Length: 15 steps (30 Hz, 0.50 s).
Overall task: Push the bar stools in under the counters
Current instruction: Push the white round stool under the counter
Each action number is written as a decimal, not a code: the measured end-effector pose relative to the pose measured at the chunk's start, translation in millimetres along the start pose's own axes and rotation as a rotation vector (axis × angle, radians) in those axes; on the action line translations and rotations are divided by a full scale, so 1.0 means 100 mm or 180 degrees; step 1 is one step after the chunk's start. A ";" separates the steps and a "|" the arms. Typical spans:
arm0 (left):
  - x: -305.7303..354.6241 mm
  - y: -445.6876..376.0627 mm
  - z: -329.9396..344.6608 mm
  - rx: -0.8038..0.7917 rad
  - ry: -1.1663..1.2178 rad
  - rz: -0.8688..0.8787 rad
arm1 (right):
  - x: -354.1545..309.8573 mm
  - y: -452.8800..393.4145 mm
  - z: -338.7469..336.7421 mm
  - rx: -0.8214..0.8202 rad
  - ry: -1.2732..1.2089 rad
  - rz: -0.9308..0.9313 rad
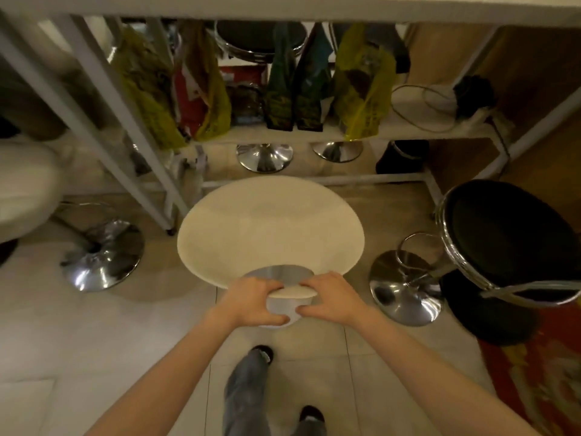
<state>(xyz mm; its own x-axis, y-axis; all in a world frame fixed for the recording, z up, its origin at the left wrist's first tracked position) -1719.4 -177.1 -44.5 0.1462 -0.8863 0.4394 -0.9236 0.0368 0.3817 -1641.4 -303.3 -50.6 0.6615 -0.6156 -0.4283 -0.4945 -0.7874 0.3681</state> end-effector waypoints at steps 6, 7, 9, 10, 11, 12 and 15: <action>-0.04 -0.06 0.05 0.0589 -0.0695 -0.0393 | 0.03 -0.13 0.07 0.0040 -0.0220 -0.0222; -0.03 -0.06 0.03 0.0834 -0.0662 -0.0395 | 0.05 -0.15 0.08 0.0001 -0.0186 -0.0194; -0.06 -0.05 -0.01 0.1060 -0.0641 -0.0431 | 0.08 -0.19 0.10 -0.0075 -0.0159 -0.0138; -0.07 -0.05 -0.01 0.1063 -0.0740 -0.0429 | 0.08 -0.20 0.10 -0.0133 -0.0160 -0.0121; -0.05 -0.04 -0.02 0.1065 -0.0863 -0.0358 | 0.08 -0.20 0.11 -0.0194 -0.0154 -0.0120; -0.03 -0.04 -0.04 0.1058 -0.0968 -0.0283 | 0.09 -0.20 0.11 -0.0240 -0.0120 -0.0132; -0.01 -0.08 -0.09 0.1098 -0.1071 -0.0189 | 0.12 -0.22 0.09 -0.0279 -0.0006 -0.0169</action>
<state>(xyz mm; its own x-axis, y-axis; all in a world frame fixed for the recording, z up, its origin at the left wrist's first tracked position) -1709.4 -172.2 -41.2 0.1322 -0.9844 0.1161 -0.9890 -0.1233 0.0814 -1627.8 -293.3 -70.9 0.6844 -0.5732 -0.4507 -0.4075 -0.8132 0.4155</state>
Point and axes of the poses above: each hand's wrist, its own y-axis away from the middle knuckle, its own z-axis out of the palm, x = y × z, the point moved 6 cm from there along -y, towards the middle knuckle, and after that the axes turned 2 degrees about y, right-handed, at the moved point
